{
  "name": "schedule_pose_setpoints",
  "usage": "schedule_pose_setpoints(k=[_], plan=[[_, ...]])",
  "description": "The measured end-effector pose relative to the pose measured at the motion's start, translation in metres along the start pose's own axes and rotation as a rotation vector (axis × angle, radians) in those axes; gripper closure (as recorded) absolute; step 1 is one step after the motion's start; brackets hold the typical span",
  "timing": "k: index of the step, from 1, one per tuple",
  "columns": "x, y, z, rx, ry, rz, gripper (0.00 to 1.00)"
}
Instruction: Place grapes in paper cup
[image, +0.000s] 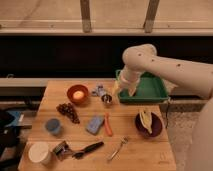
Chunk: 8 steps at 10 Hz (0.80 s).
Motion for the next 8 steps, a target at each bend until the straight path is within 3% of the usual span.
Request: schedule_pose_setpoints(k=[3,8], plan=[[-0.021,0.077,0.004,-0.022,-0.002,-0.136,0.35],[-0.022,0.078,0.004,-0.019,-0.001,-0.145,0.35]])
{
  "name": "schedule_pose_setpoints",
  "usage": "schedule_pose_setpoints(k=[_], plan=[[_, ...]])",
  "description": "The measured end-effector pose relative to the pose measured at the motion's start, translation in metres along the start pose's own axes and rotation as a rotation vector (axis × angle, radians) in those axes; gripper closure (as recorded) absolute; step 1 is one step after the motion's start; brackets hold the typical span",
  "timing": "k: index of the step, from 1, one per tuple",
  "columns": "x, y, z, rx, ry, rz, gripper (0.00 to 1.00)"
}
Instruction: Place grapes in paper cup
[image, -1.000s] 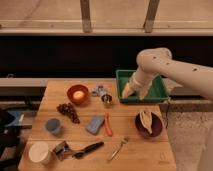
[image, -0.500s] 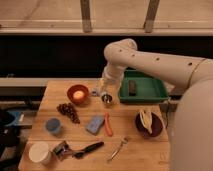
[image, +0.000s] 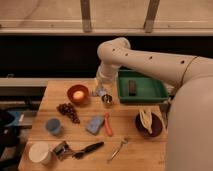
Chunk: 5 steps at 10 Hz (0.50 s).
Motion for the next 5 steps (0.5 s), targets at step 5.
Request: schedule_pose_setpoints(k=[5], plan=[[-0.003,0.053,0.021,-0.071,0.015,-0.118,0.35]])
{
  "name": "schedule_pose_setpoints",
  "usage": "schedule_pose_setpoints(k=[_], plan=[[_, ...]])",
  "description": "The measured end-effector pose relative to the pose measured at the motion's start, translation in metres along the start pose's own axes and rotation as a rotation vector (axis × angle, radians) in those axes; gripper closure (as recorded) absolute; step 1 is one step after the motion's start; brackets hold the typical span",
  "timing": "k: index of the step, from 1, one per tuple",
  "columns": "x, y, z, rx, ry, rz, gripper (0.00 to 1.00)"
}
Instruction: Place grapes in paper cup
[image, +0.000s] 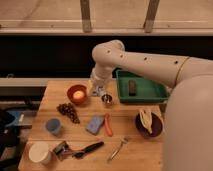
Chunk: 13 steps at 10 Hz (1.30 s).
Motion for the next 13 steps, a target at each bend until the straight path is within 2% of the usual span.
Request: schedule_pose_setpoints(k=[2,4,9,11,13], plan=[[-0.015,0.047,0.021,-0.066,0.018,-0.082,0.35],[-0.023,0.089,0.03,-0.128,0.011,-0.187,0.35],[-0.024,0.093,0.033,-0.131,0.011,-0.2,0.35],[-0.028,0.104,0.055,-0.138,0.03,-0.214,0.35],[-0.035,0.12,0.088,-0.148,0.067,-0.231,0.35]])
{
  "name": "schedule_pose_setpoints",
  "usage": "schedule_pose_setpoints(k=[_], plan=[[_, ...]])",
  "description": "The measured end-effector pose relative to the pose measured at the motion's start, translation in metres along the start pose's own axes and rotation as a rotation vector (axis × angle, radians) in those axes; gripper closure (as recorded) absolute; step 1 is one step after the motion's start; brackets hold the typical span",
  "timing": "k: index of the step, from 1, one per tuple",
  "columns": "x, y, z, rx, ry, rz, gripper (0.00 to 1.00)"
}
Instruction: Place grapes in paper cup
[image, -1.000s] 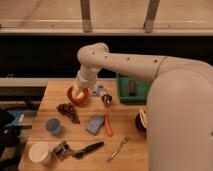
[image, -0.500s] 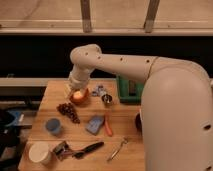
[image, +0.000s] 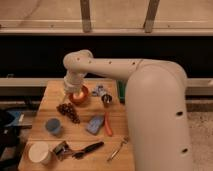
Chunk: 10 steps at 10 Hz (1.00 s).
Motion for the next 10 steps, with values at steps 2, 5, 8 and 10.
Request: schedule_pose_setpoints(k=[2,5,8,10], plan=[[-0.005,0.006,0.019,-0.009,0.039,-0.013,0.35],[-0.005,0.013,0.039,-0.002,0.103,-0.027,0.35],[0.003,0.01,0.056,0.005,0.155,-0.014,0.35],[0.005,0.011,0.069,0.008,0.18,-0.017,0.35]])
